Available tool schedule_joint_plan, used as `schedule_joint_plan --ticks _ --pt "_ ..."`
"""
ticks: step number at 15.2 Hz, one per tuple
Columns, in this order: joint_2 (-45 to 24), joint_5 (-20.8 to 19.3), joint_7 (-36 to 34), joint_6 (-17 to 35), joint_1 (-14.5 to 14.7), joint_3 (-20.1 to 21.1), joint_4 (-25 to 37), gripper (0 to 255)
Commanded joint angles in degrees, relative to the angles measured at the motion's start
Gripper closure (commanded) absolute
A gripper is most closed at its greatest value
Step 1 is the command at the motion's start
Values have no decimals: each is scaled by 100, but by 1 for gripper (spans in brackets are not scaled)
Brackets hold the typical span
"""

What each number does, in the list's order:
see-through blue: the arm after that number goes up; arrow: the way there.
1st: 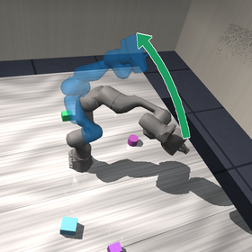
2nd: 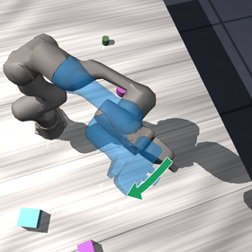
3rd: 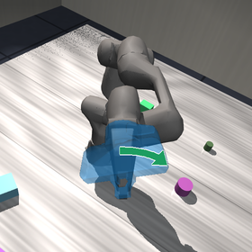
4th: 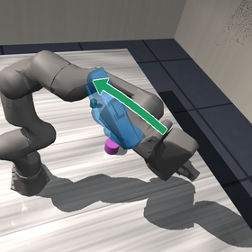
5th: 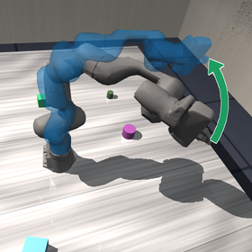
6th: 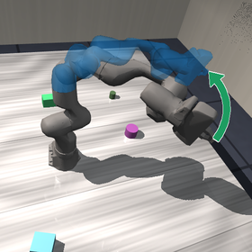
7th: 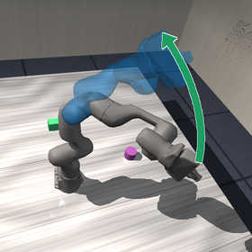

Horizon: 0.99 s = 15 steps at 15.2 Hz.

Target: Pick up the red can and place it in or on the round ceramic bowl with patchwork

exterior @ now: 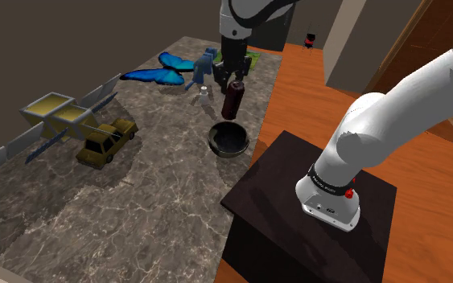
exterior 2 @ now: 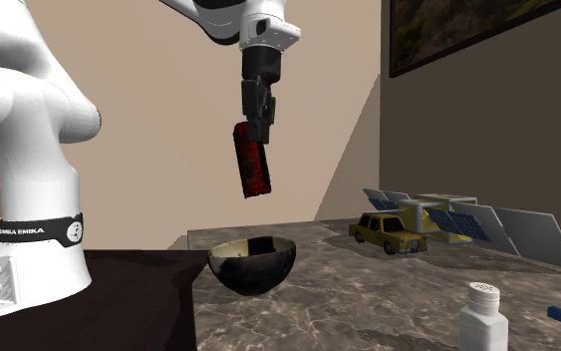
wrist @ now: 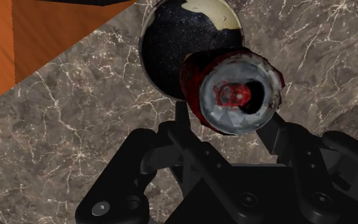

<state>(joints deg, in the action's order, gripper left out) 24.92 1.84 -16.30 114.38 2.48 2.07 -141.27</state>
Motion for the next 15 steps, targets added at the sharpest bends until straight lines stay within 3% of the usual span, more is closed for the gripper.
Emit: schedule_joint_plan --ticks 1,15 --pt "-29 4 -2 167 3 5 -135 255" --pt "-587 16 10 1396 6 25 -806 255"
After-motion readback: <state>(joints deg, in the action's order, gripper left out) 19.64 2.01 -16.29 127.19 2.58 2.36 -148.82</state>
